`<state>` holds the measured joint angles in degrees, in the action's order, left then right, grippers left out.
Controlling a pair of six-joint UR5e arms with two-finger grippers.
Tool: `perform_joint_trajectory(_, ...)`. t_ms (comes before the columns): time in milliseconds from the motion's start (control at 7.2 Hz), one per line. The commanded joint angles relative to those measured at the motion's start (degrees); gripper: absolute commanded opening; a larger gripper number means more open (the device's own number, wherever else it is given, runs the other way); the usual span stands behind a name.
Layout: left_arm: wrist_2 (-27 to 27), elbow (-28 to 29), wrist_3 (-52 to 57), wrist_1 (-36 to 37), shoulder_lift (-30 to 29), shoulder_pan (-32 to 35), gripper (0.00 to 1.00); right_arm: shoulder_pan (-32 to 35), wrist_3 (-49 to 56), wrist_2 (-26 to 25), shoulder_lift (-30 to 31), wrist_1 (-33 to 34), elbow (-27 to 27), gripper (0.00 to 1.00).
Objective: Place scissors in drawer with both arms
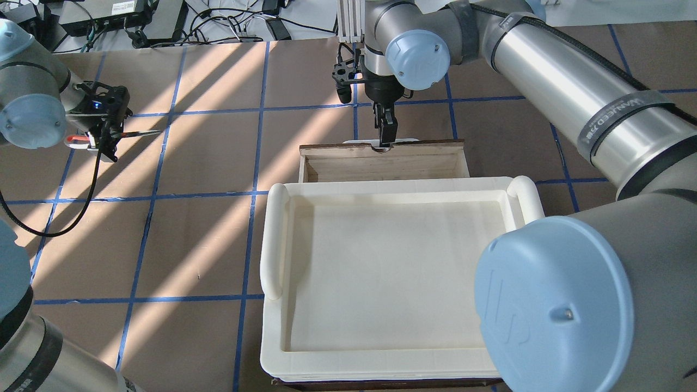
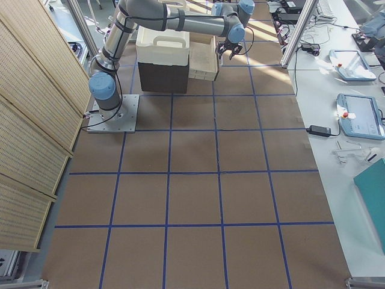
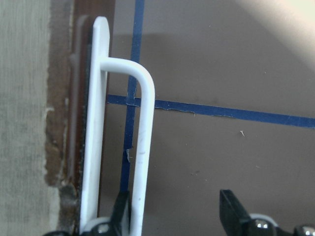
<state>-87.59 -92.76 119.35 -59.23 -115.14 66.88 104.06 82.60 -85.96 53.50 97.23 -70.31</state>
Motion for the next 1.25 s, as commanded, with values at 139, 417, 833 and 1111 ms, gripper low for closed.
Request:
perform_joint_trajectory(139, -0.47, 0.03, -5.07, -3.60, 2.98, 3.86, 0.00, 0.00, -0.68, -0.43, 0.63, 0.68, 0.00, 0.95)
perform_joint_trajectory(417, -0.65, 0.03, -9.82, -5.98, 4.74, 7.37, 0.00, 0.00, -4.88, -1.83, 5.10, 0.42, -0.44, 1.00)
perform_joint_trajectory(833, -0.39, 0.03, -16.76, -8.00, 6.59, 12.03, 0.00, -0.35, -16.08, -2.28, 12.48, -2.99, -1.05, 1.00)
perform_joint_trajectory(1111, -0.21, 0.03, -23.08, -8.80, 7.55, 15.98, 0.00, -2.62, -30.32, -1.50, 21.24, -6.70, -6.03, 1.00)
